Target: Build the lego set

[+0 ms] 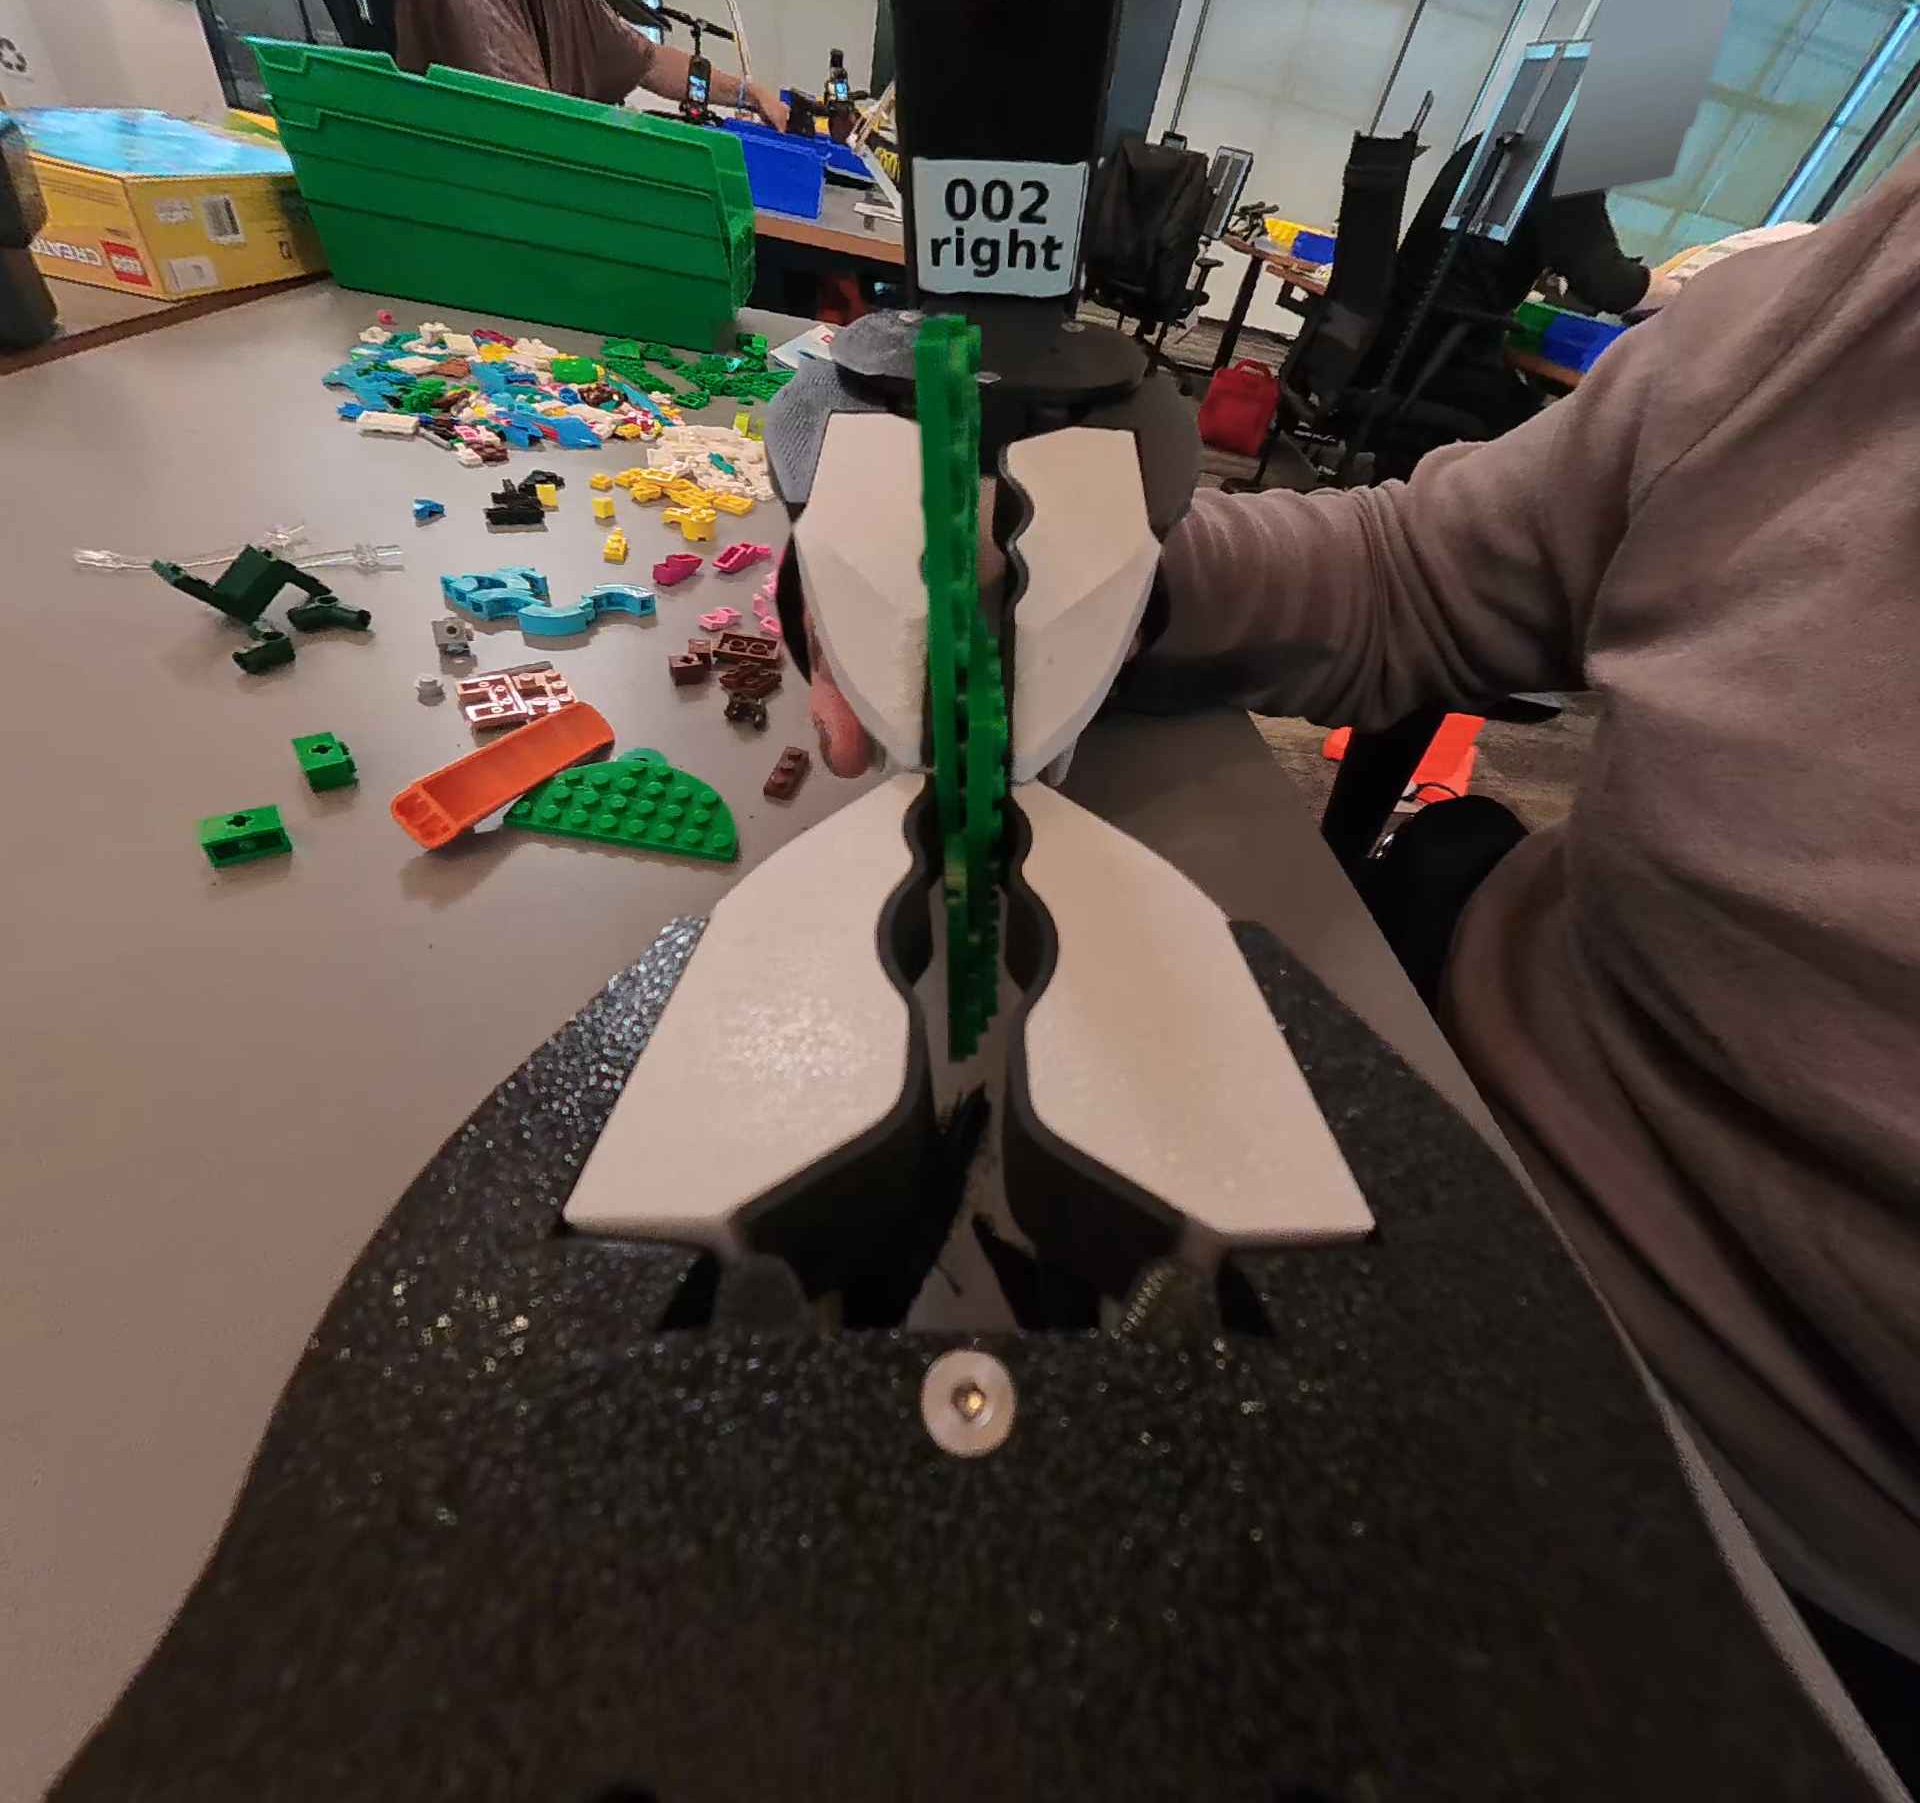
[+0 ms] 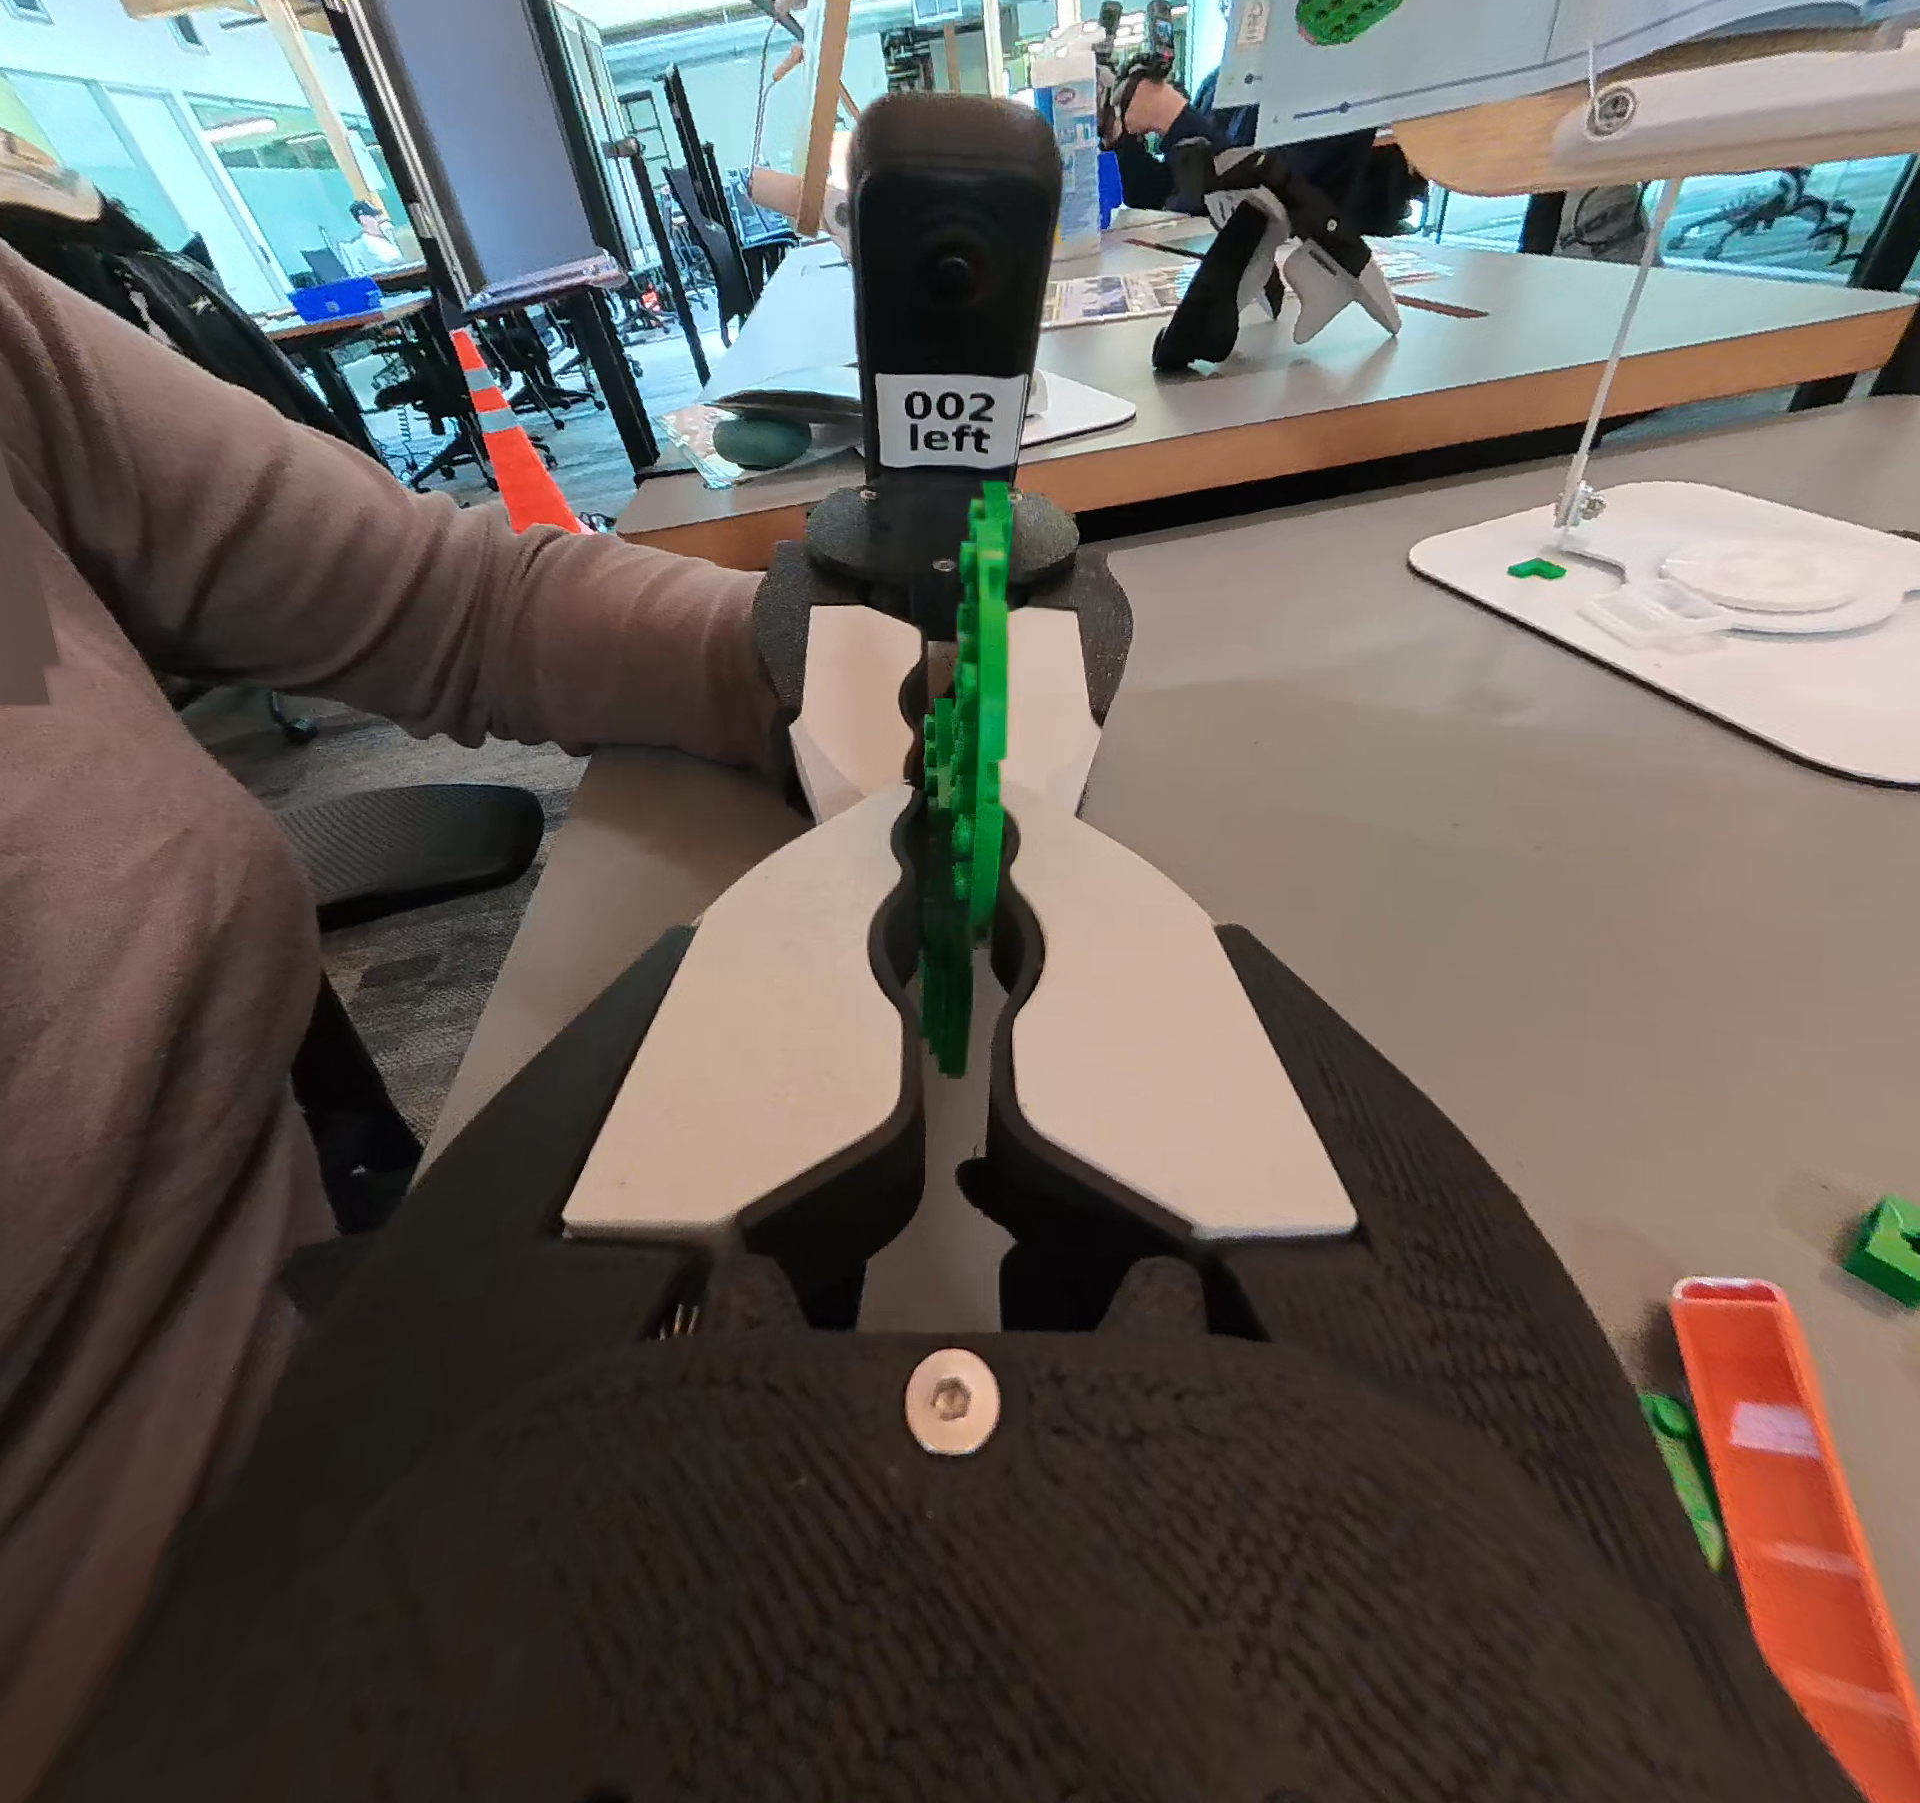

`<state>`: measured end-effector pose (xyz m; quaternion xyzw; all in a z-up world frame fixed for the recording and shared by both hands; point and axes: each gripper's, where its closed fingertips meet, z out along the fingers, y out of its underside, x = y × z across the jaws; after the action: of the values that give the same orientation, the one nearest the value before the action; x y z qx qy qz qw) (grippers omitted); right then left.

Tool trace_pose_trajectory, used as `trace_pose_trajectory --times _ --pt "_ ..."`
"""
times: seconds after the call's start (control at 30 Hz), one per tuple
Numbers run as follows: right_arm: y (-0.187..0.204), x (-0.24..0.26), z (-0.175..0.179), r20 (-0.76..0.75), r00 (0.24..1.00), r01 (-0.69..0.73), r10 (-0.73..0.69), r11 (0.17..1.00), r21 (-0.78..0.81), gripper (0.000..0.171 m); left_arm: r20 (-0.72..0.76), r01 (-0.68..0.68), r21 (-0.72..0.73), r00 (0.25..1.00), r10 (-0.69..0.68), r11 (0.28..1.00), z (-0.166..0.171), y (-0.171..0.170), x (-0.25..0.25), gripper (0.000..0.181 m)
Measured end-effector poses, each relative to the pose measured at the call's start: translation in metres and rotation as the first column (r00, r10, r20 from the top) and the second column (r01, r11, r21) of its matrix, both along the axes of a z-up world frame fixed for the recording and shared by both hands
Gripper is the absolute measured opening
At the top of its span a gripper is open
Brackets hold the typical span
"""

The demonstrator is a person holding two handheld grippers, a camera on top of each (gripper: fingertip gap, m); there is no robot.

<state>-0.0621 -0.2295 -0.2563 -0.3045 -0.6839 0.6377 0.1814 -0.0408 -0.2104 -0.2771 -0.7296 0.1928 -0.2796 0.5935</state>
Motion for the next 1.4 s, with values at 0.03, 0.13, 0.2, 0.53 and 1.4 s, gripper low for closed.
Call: trace_pose_trajectory --times 0.03,0.13,0.2,0.53,1.4 --pt "0.000 0.000 0.000 -0.003 1.000 -0.002 0.002 1.000 0.004 0.007 -0.017 -0.004 0.007 1.000 0.004 1.000 0.000 0.000 0.000 0.009" --pt "-0.001 0.002 0.000 -0.015 1.000 -0.008 0.009 1.000 0.023 0.007 -0.059 -0.009 0.033 0.998 0.011 0.999 0.000 0.000 0.001 0.009" --pt "-0.002 0.002 -0.001 -0.021 1.000 -0.005 0.006 0.999 0.039 0.006 -0.095 -0.010 0.045 0.995 0.014 0.999 -0.001 -0.001 0.001 0.009" --pt "0.006 -0.001 -0.004 -0.096 0.995 0.053 -0.038 0.985 0.162 0.021 -0.231 -0.103 0.103 0.965 0.124 0.989 -0.004 0.005 -0.011 0.009" --pt "0.016 0.012 0.003 -0.062 0.998 0.000 0.008 0.990 0.141 0.003 -0.303 -0.012 0.087 0.952 0.038 0.996 -0.012 -0.005 -0.009 0.009"
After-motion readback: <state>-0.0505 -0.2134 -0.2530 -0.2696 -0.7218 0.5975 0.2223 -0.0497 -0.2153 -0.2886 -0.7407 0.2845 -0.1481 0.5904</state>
